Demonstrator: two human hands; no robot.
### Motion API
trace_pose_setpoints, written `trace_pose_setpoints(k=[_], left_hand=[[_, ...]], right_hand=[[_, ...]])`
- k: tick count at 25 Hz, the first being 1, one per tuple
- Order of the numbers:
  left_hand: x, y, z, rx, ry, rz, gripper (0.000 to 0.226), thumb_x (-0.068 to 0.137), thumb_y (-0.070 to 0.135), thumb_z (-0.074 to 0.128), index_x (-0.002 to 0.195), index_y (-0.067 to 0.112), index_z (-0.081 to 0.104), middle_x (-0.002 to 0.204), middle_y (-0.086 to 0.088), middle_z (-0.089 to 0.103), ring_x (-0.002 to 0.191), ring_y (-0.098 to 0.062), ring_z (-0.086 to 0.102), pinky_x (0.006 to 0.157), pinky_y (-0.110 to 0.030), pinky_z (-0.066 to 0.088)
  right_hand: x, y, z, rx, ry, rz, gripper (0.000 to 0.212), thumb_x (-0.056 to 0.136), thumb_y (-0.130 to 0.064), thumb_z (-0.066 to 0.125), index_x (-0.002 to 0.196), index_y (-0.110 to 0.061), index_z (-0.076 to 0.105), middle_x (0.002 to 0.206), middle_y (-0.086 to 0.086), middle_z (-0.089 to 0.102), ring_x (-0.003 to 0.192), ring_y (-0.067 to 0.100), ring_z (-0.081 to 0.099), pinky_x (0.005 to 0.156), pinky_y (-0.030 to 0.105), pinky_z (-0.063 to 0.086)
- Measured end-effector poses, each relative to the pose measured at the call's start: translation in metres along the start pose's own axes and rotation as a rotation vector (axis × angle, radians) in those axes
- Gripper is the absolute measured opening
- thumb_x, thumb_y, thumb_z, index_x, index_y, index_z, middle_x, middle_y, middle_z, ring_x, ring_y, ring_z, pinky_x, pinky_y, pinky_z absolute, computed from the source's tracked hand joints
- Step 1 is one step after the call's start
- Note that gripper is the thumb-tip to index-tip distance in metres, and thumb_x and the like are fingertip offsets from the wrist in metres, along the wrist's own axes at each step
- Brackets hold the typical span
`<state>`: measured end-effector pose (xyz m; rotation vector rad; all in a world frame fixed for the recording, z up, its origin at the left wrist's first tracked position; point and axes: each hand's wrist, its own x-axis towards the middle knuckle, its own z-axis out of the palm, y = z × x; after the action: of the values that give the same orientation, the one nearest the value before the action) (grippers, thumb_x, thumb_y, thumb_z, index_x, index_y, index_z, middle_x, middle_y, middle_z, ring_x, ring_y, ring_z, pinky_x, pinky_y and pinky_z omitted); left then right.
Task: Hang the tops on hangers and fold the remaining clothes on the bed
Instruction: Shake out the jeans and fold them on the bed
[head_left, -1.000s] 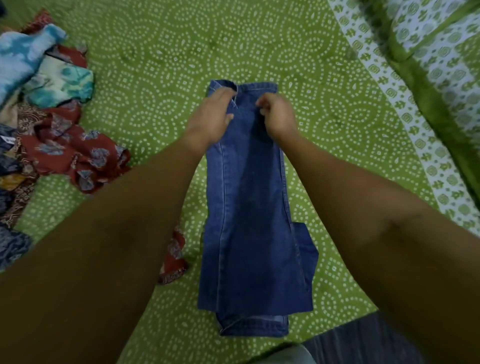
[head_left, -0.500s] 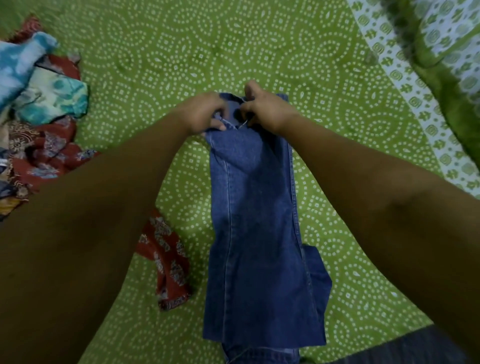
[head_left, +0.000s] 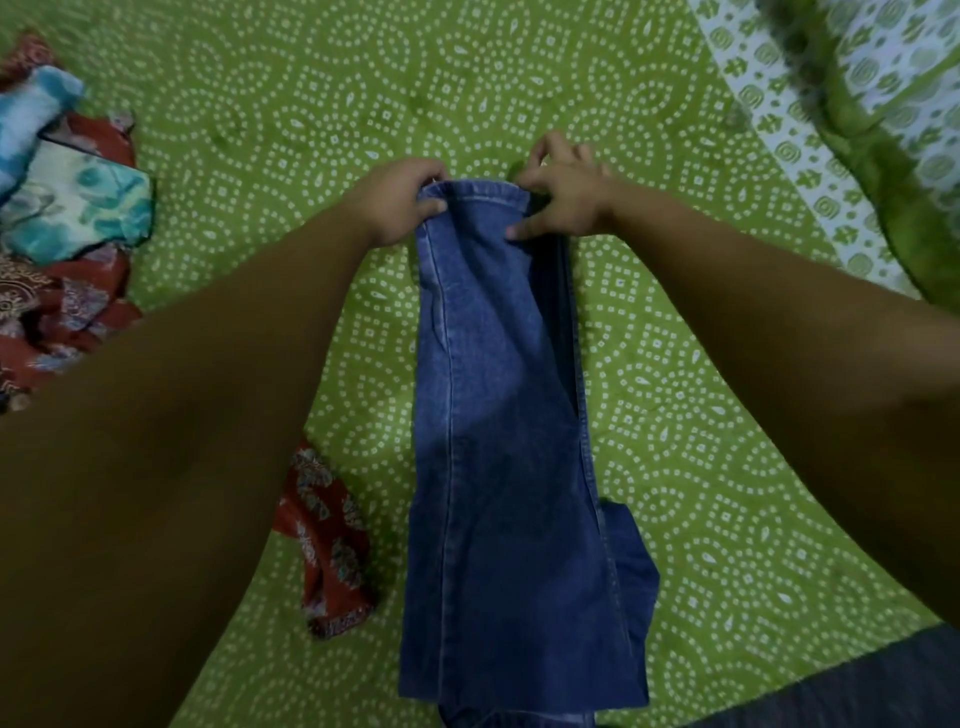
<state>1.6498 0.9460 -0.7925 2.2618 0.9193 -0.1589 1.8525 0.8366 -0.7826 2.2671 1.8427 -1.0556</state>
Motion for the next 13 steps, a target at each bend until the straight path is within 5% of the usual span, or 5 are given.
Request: trace_pose_setpoints(k=[2,4,7,10,13], left_hand=[[0.002,-0.002,-0.004,0.058,0.031,-0.014,0.021,0.094,0.03,0.058,0.102,0.011,0.06,0.098,-0.01,0.059,0.092,-0.026,0.055,0.072,-0.033,0.038],[0.003,-0.005,-0.003,0.01,0.078,-0.019,0.03,0.091,0.036,0.061,0.109,0.013,0.059,0.099,-0.006,0.057,0.095,-0.024,0.054,0.077,-0.032,0.04],[-0.009,-0.002,0.018,-0.103,0.303,-0.163,0.052,0.085,0.037,0.068,0.129,0.016,0.047,0.127,-0.008,0.045,0.116,-0.02,0.044,0.102,-0.03,0.032],[-0.039,0.02,0.065,-0.325,0.551,-0.565,0.059,0.085,0.042,0.067,0.122,0.003,0.044,0.122,-0.013,0.046,0.11,-0.025,0.049,0.094,-0.028,0.039],[-0.076,0.038,0.122,-0.211,0.402,-0.729,0.06,0.088,0.05,0.058,0.118,0.0,0.044,0.117,-0.016,0.052,0.102,-0.026,0.053,0.087,-0.031,0.038]], right_hand=[[0.002,0.008,-0.003,0.123,0.069,0.099,0.053,0.08,-0.048,0.068,0.128,-0.026,0.057,0.143,0.006,0.029,0.132,0.032,0.025,0.112,0.05,0.022],[0.003,0.019,-0.002,0.271,0.321,0.247,0.039,0.087,-0.031,0.066,0.124,-0.024,0.057,0.14,0.008,0.032,0.127,0.026,0.033,0.111,0.036,0.029],[-0.013,0.013,0.021,0.551,0.64,0.407,0.024,0.094,-0.014,0.054,0.117,-0.012,0.048,0.121,0.006,0.047,0.099,0.012,0.046,0.078,0.013,0.038],[-0.047,-0.007,0.075,0.721,0.536,0.52,0.017,0.096,-0.028,0.054,0.099,-0.011,0.05,0.094,0.004,0.058,0.08,0.014,0.05,0.059,0.022,0.032],[-0.072,-0.025,0.116,0.724,0.446,0.584,0.029,0.097,-0.04,0.051,0.092,-0.011,0.052,0.091,0.009,0.062,0.08,0.022,0.054,0.065,0.026,0.031]])
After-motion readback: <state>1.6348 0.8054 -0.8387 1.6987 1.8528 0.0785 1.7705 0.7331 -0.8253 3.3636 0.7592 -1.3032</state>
